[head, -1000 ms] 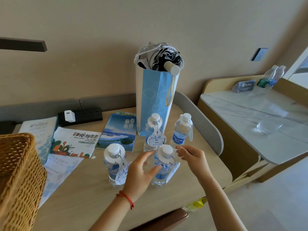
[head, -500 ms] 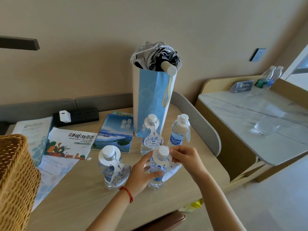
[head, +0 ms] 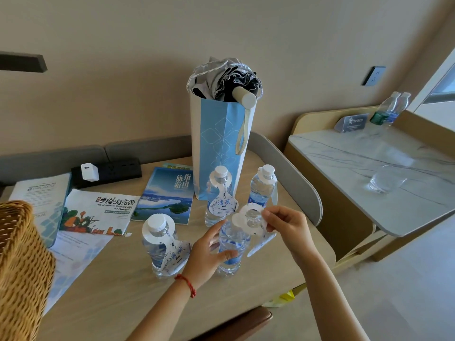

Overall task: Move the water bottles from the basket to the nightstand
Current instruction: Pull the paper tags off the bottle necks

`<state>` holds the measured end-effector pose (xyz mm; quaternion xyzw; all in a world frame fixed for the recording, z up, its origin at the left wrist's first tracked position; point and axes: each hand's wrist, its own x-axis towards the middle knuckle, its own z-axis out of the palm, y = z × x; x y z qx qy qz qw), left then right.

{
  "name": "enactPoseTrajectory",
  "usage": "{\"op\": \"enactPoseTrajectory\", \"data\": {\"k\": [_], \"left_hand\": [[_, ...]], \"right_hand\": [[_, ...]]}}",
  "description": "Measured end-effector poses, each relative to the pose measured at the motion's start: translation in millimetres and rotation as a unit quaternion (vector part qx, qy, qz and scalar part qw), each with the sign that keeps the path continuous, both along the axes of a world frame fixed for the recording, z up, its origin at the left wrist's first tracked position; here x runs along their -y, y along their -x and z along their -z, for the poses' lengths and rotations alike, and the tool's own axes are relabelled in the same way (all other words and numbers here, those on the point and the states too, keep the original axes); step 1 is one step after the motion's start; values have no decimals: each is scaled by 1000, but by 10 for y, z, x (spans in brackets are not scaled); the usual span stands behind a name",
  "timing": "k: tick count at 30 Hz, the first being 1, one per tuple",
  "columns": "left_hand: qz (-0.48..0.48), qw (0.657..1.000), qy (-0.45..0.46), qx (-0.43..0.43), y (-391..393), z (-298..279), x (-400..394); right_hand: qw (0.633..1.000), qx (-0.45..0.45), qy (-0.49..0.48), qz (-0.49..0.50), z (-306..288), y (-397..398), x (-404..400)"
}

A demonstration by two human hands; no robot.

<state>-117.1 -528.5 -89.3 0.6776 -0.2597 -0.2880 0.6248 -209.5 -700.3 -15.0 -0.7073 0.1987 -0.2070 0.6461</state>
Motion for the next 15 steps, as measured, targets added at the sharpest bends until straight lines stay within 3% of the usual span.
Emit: {"op": "enactPoseTrajectory", "data": {"k": [9,15], "left_hand": [[0,1000,27,-4,10,26,5],[-3,1000,19,9,8,47,2]], "right_hand": [[966,-203,-35,160,842,255,481],[951,-262,12,166,1184,96,534]]}}
